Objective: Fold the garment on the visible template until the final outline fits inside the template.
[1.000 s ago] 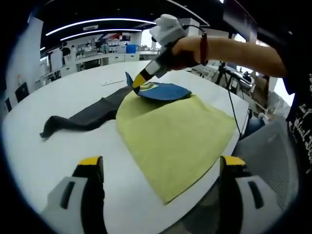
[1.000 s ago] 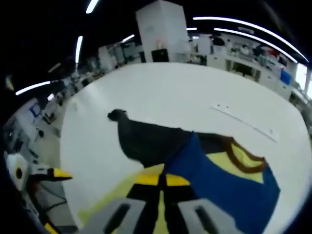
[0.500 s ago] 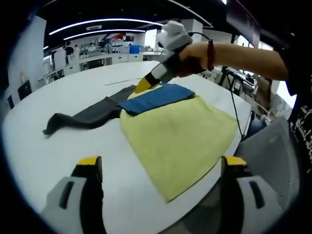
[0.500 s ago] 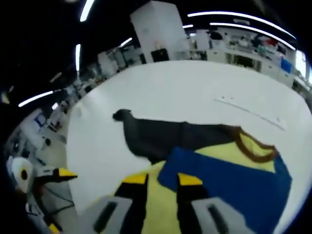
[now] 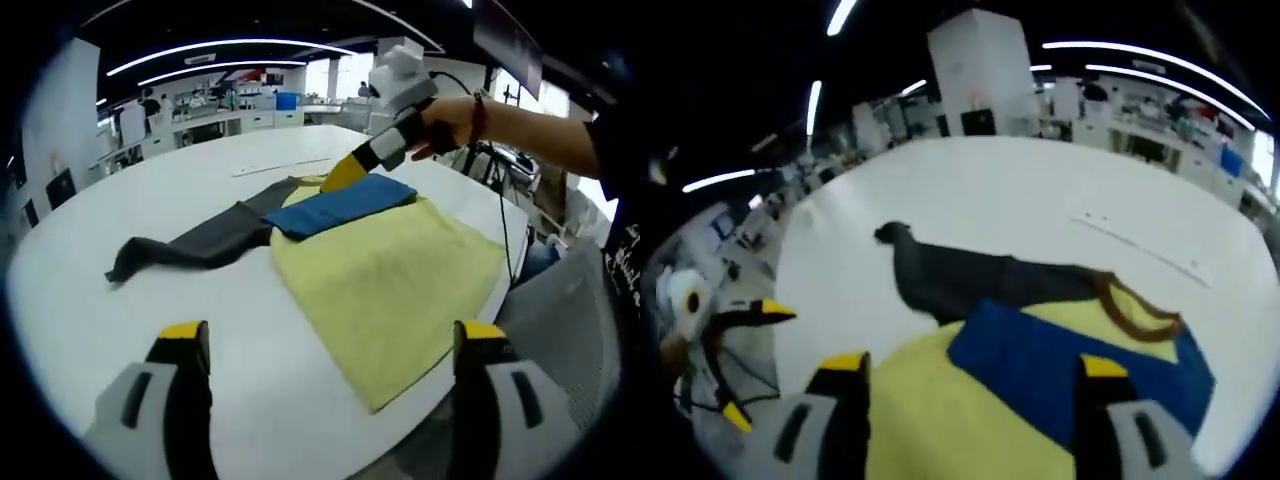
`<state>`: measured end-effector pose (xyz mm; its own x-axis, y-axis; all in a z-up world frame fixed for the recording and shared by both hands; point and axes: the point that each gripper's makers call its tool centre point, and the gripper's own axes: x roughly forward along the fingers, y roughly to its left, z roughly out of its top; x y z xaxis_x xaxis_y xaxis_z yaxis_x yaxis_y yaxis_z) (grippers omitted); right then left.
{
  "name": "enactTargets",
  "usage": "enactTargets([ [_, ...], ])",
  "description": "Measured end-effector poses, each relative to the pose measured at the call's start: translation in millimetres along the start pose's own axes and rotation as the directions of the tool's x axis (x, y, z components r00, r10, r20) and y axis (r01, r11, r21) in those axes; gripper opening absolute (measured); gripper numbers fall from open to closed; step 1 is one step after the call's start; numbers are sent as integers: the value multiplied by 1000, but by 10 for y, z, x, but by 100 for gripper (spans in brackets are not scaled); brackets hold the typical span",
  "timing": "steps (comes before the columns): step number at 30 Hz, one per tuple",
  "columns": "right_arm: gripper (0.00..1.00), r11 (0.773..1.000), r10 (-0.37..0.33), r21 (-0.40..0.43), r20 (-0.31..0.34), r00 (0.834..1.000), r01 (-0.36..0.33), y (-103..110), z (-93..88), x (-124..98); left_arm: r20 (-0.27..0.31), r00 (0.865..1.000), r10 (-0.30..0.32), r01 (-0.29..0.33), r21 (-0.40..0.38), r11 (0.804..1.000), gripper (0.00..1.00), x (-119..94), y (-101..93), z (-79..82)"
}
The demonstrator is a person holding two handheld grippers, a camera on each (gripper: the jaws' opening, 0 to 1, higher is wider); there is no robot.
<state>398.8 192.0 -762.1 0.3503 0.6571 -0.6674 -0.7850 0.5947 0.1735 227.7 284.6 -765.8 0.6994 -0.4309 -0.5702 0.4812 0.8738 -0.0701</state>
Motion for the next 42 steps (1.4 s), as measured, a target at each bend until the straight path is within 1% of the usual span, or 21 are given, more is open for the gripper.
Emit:
enactTargets([
  [4,95,1000,13,-19,23,1000,-13,-54,1,-124,-5,1000,16,-16,6,1000,99,0,83,13],
  [7,97,999,10,-47,22,1000,-9,-90,-60,-240,-7,1000,27,-27,13,1000,99,-6,151,25],
  [8,99,999,9,-50,21,1000,-8,-127,-79,-271,-11,999,35,-35,17,999,99,-10,204,23],
  [10,99,998,17,-55,21,1000,-15,-190,-108,-312,-13,999,46,-46,20,999,99,-15,282,24],
  [13,99,998,22,-55,27,999,-21,-209,-177,-425,-11,998,62,-61,20,998,99,-26,407,22],
  [20,99,997,33,-66,45,998,-30,-272,-327,-706,-7,996,87,-87,32,996,99,-33,554,42],
  [22,99,997,30,-72,46,998,-27,-319,-377,-777,-9,995,97,-97,37,995,99,-36,606,41],
  [24,99,997,24,-72,50,998,-20,-322,-435,-861,-4,994,109,-109,37,993,99,-43,673,46],
  [29,99,998,18,-66,61,998,-14,-332,-548,-1019,-5,989,149,-149,30,988,99,-54,876,30],
  [30,99,997,24,-75,48,999,-20,-318,-589,-1050,-1,987,161,-161,38,986,99,-57,943,31],
  [32,99,997,28,-71,30,999,-25,-323,-644,-1086,-7,985,170,-170,42,985,97,-60,1013,24],
  [33,99,997,27,-73,30,999,-24,-321,-666,-1112,-6,984,176,-175,43,984,97,-61,1034,31],
  [35,99,997,24,-79,33,999,-21,-327,-680,-1153,1,981,196,-196,48,979,96,-64,1146,34],
  [37,99,995,21,-95,37,999,-17,-334,-693,-1195,10,978,208,-208,53,977,95,-61,1264,33],
  [41,99,988,12,-152,31,999,-7,-294,-759,-1278,8,972,235,-235,65,970,92,-43,1588,-16],
  [42,99,986,9,-164,33,999,-3,-290,-770,-1292,2,973,230,-230,56,972,91,-34,1614,-22],
])
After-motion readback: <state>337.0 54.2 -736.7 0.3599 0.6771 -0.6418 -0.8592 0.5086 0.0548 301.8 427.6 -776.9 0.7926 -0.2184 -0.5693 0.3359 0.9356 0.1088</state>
